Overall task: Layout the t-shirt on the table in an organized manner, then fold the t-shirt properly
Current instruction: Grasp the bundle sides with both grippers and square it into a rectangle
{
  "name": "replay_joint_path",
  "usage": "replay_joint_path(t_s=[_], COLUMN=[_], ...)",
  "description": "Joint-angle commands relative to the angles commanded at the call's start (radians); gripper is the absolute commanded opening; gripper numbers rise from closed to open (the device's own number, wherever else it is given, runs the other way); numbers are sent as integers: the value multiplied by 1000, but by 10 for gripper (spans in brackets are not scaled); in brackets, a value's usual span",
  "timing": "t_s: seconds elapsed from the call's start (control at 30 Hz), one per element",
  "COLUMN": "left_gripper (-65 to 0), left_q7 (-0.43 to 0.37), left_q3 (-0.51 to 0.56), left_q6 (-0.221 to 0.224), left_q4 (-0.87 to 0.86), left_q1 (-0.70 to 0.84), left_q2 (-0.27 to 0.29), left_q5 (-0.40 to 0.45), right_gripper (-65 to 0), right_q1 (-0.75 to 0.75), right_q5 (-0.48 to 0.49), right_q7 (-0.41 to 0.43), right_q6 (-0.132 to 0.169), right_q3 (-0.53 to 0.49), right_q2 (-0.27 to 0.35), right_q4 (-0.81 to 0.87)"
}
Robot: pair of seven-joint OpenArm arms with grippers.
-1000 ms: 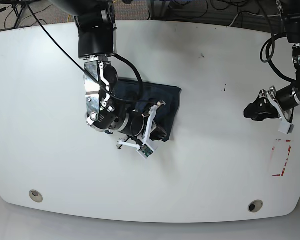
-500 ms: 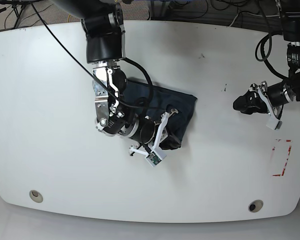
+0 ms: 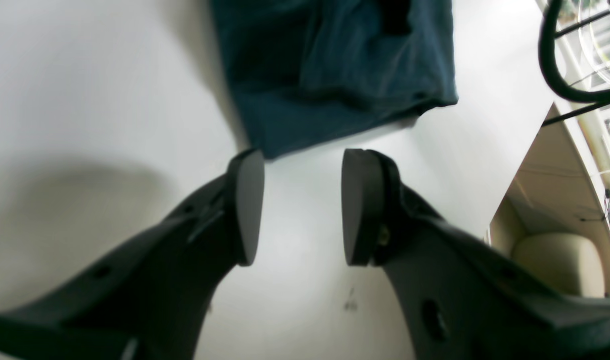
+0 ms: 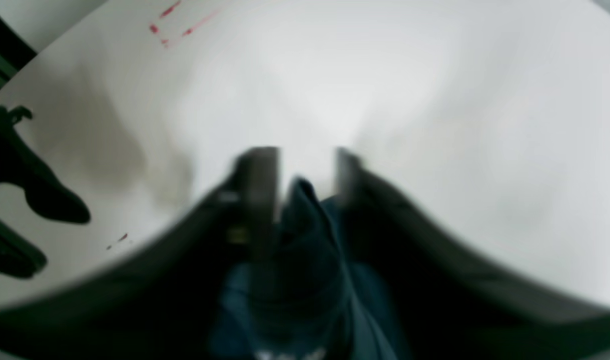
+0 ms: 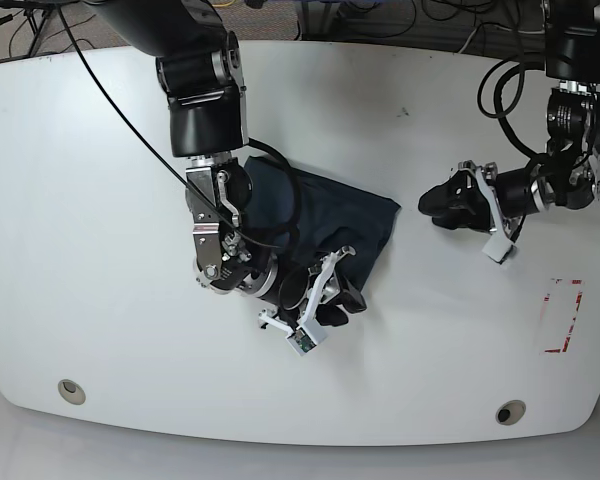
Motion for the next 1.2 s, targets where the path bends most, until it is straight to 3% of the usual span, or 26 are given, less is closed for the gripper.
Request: replay_joint_path(t_s=[0.1,0.17,0.33,0.47,0.67,0.8,0.9,1.07,1.2], left_gripper=[-407,-407,-407,-407,-408,-408,-408,-408,-408], left_q7=[0,0,0,-5,-5,-6,-6,-9,-66], left_q3=[52,78,133,212,256,267,264,262,262], left_q6=[2,2,2,3,3,3,-2,-5,-5], left_q4=[3,3,3,3,2,-3,-3,-37,-94], left_q1=[-44,-69,-121,-172,-206,-207,-201,-173,-166], left_q2=[18,31,63,87,201,272,322,364,359], left_q5=[0,0,2,64,221,342,430,582,632], right_gripper=[-71,-5,-3,-82,-284,-430,-498,-504,-504], right_q1=[-29,-49,-97,-157,-255,-299,-322,-345,-342], right_q5=[0,0,0,-5,0,0,0,-3,-2], right_q7=[0,-8,-83,-104,-114,-169,-181,-175,-124], right_q6=[0,0,0,0,0,0,0,0,0], right_q3=[0,2,43,129,181,189,199,204,203], right_q2=[12,21,34,34,84,103,120,143,163], right_q4=[61,98,180,227,307,347,358,322,249])
